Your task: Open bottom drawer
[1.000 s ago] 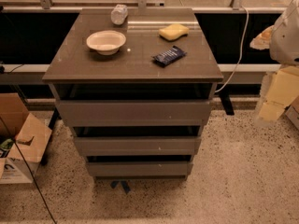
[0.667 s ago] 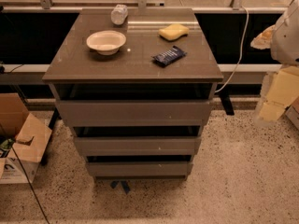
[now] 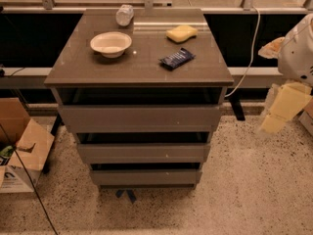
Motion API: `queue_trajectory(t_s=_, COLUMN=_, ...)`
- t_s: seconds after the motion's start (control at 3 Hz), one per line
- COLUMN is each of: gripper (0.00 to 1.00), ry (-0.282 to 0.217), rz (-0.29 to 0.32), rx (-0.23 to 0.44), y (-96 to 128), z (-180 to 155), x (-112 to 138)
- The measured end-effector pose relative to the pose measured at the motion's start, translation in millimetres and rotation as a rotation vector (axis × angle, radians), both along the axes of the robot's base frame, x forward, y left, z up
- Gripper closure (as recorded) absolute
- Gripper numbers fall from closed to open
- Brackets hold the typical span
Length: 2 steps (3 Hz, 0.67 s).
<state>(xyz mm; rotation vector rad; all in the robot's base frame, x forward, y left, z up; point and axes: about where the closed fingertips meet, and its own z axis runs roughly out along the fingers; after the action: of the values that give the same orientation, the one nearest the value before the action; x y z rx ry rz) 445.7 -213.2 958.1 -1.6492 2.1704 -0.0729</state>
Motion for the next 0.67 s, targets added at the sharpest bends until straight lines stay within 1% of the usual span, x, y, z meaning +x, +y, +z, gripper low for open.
queue_trajectory(t_s=0.33, gripper=0.00, ry=0.034, rz=-0.002, rx=0.022, y=-3.8, z=-57.3, x=14.5)
queue_trajectory(t_s=0.67, gripper=0.00, ry=0.038, rz=-0.003, rx=0.022, y=-4.0, z=-60.9, x=15.0)
